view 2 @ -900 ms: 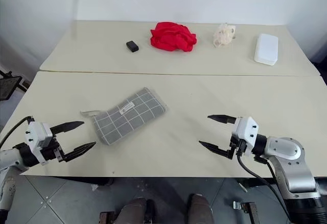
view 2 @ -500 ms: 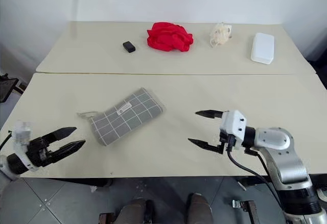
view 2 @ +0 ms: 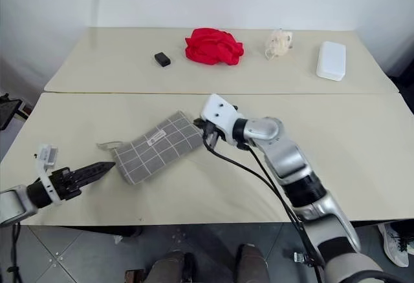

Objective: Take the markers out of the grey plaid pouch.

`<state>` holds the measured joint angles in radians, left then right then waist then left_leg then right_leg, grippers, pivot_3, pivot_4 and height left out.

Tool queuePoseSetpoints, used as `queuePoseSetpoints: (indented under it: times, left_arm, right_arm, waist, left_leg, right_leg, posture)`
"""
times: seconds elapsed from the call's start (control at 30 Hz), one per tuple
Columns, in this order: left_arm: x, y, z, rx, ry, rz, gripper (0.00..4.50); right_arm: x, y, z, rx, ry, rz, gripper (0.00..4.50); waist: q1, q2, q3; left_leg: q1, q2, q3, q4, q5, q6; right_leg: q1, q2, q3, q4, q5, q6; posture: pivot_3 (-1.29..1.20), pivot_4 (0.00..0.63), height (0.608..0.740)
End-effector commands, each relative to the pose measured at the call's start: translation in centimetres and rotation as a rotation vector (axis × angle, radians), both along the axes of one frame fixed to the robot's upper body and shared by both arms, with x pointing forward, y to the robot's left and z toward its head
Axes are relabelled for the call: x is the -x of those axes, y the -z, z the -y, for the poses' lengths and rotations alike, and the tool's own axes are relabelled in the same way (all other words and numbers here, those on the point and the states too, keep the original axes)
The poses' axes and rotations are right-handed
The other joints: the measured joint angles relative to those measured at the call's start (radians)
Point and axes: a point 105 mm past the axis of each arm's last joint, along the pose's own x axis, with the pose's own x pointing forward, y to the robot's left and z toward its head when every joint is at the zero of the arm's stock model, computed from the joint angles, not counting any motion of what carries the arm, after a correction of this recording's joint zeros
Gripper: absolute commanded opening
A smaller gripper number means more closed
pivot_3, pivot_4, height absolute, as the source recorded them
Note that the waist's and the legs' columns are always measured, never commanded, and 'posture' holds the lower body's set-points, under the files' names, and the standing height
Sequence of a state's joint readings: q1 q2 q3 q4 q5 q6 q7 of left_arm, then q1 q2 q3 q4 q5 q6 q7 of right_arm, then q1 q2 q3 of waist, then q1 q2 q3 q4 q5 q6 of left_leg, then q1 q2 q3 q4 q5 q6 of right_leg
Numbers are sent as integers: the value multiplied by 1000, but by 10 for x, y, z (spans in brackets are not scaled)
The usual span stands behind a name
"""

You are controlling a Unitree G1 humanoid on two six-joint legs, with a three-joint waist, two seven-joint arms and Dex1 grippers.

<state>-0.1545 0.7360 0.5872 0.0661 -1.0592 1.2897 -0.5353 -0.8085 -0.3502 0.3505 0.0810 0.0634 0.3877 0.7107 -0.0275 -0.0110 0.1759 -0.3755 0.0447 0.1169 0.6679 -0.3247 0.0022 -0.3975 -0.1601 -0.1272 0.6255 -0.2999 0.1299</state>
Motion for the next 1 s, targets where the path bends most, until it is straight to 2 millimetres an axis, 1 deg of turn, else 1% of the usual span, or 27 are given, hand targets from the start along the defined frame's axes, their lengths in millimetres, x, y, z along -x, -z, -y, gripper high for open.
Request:
queuePoseSetpoints:
  times: [0.03,0.1,0.2,0.3,0.33,0.43,0.5,0.57,0.67,0.73,0.8,0.87,1.0]
  left_arm:
    - [-8,18,3,16,-72,-94,4500]
    - [-14,19,7,37,-96,-102,4500]
    - [-24,28,17,38,-105,-129,4500]
    - [-30,35,26,10,-101,-154,4500]
    - [-32,36,31,-2,-85,-159,4500]
    - [-36,40,43,-36,-38,-175,4500]
    - [-37,45,50,-58,3,-195,4500]
    - [-34,48,62,-103,92,-198,4500]
    - [-31,50,78,-122,211,-197,4500]
    - [-36,50,91,-118,261,-183,4500]
    - [-40,50,100,-108,290,-176,4500]
    - [-39,51,114,-126,370,-158,4500]
    - [-40,55,130,-130,444,-145,4500]
  right_arm:
    - [-17,-7,-11,7,50,77,28]
    - [-21,-4,-17,20,48,79,28]
    - [-26,6,-28,44,47,76,28]
    - [-26,22,-34,75,20,41,28]
    - [-24,32,-37,100,-6,17,28]
    - [-19,51,-39,153,-56,-59,28]
    - [-14,63,-35,198,-77,-127,28]
    - [-5,73,-27,254,-113,-191,28]
    - [8,80,-8,303,-136,-259,28]
    - [18,84,9,338,-138,-297,28]
    - [26,86,20,361,-141,-320,28]
    - [32,84,28,352,-126,-329,28]
    - [44,78,36,330,-115,-344,28]
  waist:
    - [0,0,0]
    - [0,0,0]
    - [0,1,-1]
    - [0,2,-1]
    - [1,2,-1]
    - [1,3,-2]
    - [2,7,-6]
    - [3,10,-9]
    - [9,15,-16]
    - [16,19,-21]
    - [30,17,-23]
    - [33,17,-24]
    - [40,17,-25]
  left_leg:
    - [0,0,0,0,0,0]
    - [1,0,0,0,0,0]
    - [3,-1,1,0,0,-1]
    - [5,0,1,0,1,-1]
    - [5,0,1,0,1,-1]
    - [5,-1,1,0,1,-1]
    - [6,-2,0,0,1,-1]
    - [6,-2,0,-1,1,-1]
    - [6,-4,1,-1,0,-1]
    - [7,-6,1,-2,-1,0]
    - [7,-7,1,-2,-1,2]
    - [6,-8,1,-1,-2,2]
    - [6,-10,1,-1,-2,3]
  right_leg:
    - [0,0,0,0,0,0]
    - [0,0,1,1,0,0]
    - [2,0,1,1,0,0]
    - [4,0,1,1,0,0]
    - [4,0,1,1,0,0]
    - [5,0,2,1,0,0]
    - [5,0,2,1,0,0]
    - [6,0,2,1,0,0]
    - [6,-1,2,0,0,0]
    - [6,-2,2,0,0,0]
    - [8,-3,2,-1,0,0]
    - [9,-3,1,-3,0,0]
    - [11,-4,2,-5,0,1]
  posture:
    - [0,150,740]
    - [0,150,740]
    - [0,150,740]
    - [0,150,740]
    - [0,150,740]
    - [0,150,740]
    - [0,150,740]
    - [0,150,740]
    - [0,150,740]
    - [0,150,740]
    - [0,150,740]
    - [0,150,740]
    - [0,150,740]
